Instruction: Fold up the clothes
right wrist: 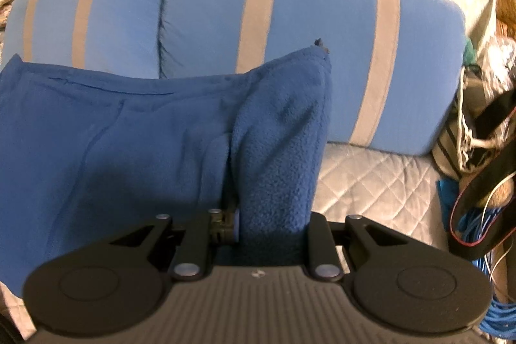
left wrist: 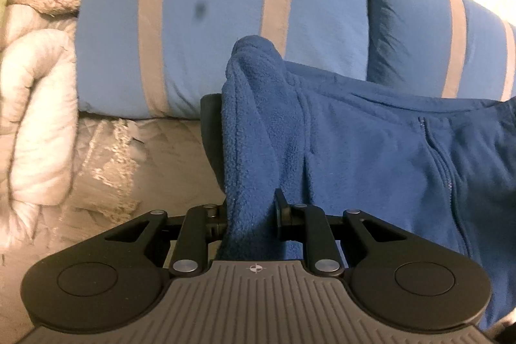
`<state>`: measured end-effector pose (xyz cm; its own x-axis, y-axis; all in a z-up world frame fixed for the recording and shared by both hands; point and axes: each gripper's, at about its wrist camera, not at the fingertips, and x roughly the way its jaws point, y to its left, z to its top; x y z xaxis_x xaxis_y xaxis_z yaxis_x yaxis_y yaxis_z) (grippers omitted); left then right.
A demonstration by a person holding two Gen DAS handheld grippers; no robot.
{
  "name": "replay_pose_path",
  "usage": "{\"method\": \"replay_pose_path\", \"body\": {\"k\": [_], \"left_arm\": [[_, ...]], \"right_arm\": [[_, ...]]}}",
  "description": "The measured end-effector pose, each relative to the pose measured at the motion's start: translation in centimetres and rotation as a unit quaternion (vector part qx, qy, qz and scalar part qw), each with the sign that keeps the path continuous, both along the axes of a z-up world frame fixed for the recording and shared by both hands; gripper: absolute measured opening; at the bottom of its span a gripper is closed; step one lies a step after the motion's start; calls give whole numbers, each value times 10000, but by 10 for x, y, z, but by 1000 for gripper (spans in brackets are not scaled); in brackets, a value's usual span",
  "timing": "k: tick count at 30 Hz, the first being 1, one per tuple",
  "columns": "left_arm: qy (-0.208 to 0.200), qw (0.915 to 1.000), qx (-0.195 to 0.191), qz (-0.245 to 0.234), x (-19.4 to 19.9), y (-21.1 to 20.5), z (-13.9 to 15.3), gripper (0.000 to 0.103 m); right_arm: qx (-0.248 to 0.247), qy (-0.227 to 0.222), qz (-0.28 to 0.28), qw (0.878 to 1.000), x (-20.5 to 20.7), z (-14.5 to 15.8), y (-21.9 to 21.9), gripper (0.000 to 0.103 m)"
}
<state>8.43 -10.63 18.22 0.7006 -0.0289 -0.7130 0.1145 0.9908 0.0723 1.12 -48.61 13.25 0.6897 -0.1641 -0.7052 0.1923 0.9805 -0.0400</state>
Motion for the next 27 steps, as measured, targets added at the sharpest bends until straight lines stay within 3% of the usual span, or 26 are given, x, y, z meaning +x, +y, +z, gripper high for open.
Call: {"method": "replay_pose_path", "body": {"k": [16,27], "left_arm": [[-234,9978,281,544,11,80,52,22],[-362,9946,503,830,26,124,68,22]], "right_arm": [[224,-298,491,9981,40,27,79,21],[347,-367,724,9961,68,34,131,21]]}}
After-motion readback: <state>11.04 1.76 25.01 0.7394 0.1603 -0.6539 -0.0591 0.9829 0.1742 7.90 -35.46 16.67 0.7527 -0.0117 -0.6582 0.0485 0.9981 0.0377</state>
